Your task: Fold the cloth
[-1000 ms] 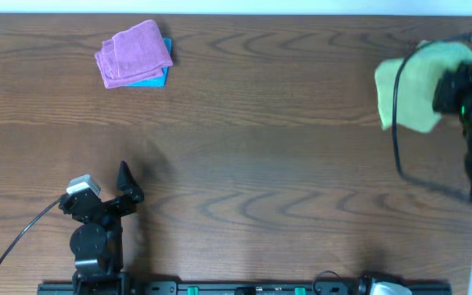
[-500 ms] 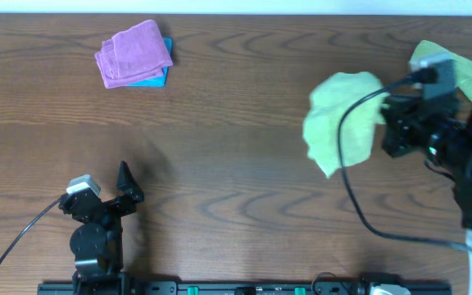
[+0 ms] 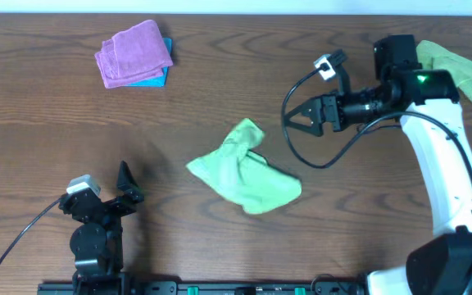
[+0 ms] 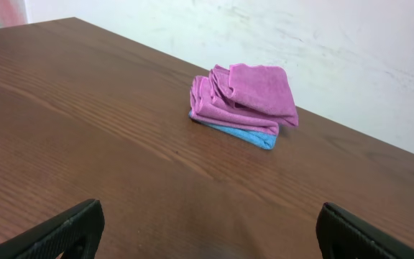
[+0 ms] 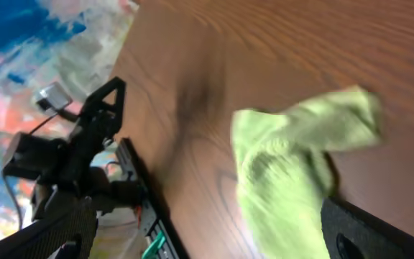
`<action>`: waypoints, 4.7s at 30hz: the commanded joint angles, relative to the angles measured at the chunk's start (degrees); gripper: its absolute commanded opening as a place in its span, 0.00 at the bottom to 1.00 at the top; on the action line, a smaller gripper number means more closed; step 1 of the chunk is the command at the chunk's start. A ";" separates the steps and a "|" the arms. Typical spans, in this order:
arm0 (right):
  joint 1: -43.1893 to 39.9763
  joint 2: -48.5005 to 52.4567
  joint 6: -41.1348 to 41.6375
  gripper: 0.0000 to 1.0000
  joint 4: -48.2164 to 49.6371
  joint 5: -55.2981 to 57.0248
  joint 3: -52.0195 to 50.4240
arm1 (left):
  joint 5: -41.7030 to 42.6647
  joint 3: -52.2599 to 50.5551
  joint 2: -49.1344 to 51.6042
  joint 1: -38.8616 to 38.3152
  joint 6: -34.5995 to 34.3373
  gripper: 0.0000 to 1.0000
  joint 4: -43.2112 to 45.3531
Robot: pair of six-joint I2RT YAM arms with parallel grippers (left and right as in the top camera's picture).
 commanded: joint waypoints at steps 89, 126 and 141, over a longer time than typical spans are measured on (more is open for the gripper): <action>17.55 -28.61 18.25 0.99 4.42 34.80 -33.81 | 33.79 -2.05 -0.28 0.33 -27.28 0.95 0.70; 13.33 -28.61 19.98 0.99 12.98 37.51 -31.45 | 41.64 -0.68 6.49 0.33 -40.79 0.06 9.01; 7.91 -28.61 18.82 0.99 10.84 37.57 -30.69 | 41.42 -0.68 7.69 0.33 -41.13 0.05 11.37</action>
